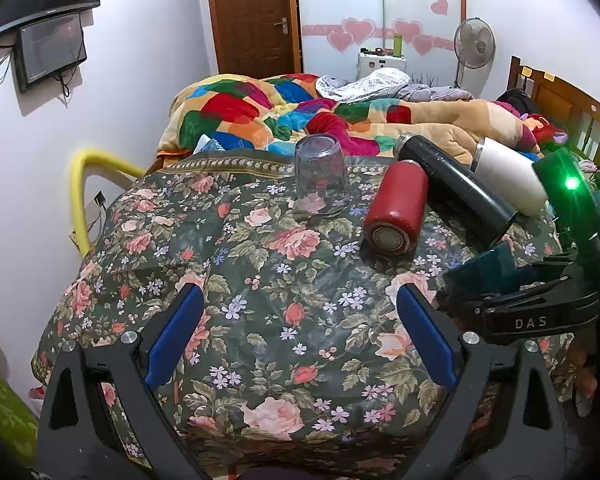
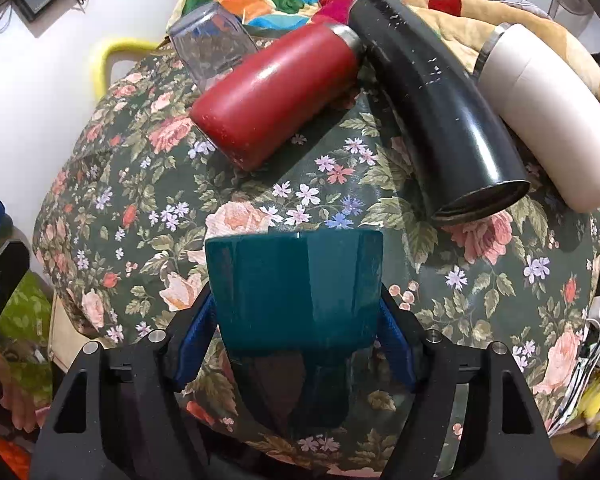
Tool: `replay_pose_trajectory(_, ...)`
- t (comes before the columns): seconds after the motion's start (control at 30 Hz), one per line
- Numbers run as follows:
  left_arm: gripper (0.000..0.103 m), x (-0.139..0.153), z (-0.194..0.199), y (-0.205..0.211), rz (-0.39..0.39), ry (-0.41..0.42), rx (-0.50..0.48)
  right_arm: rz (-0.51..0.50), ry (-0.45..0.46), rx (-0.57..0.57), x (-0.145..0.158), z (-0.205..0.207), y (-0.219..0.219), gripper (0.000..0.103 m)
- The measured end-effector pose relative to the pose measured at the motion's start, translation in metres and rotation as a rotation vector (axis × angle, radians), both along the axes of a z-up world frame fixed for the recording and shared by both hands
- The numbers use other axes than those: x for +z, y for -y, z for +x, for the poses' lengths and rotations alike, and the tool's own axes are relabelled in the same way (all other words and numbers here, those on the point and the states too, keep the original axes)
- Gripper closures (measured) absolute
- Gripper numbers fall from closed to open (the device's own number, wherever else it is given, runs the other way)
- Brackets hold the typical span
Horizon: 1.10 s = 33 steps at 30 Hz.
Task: Flip cup upright
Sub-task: 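Rotate the held cup with the right tool so its opening faces up, then lower the cup upright onto the bed cover and open the right tool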
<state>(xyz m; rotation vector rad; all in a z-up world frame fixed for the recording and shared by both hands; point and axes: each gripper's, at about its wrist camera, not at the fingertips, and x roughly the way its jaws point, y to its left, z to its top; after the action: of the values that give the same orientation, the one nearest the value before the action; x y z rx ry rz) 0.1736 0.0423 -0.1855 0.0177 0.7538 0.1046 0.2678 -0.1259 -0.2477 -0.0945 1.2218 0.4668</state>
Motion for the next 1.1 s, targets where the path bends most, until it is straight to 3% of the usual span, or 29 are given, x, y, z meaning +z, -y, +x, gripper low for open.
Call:
replay_pose_trajectory(0.33,0.006,0.012,-0.002,0.010,-0.015,0.020,-0.027,-0.003,0.174,-0.003,0.031,-0.012,-0.002,0.033)
replay_pose_trajectory(0.5,0.006,0.013,0.000,0.015,-0.011,0.016,-0.037,-0.021,0.166,0.005,0.017,-0.013,-0.007,0.033)
replay_pose_trajectory(0.73,0.006,0.009,0.001,0.017,-0.014,0.004,-0.037,-0.076,0.226,0.042,0.019,-0.027,-0.010,0.033)
replay_pose_trajectory(1.1,0.006,0.016,-0.007,0.014,-0.053,-0.004,-0.032,-0.059,0.177,0.031,0.017,-0.026,-0.006,0.030)
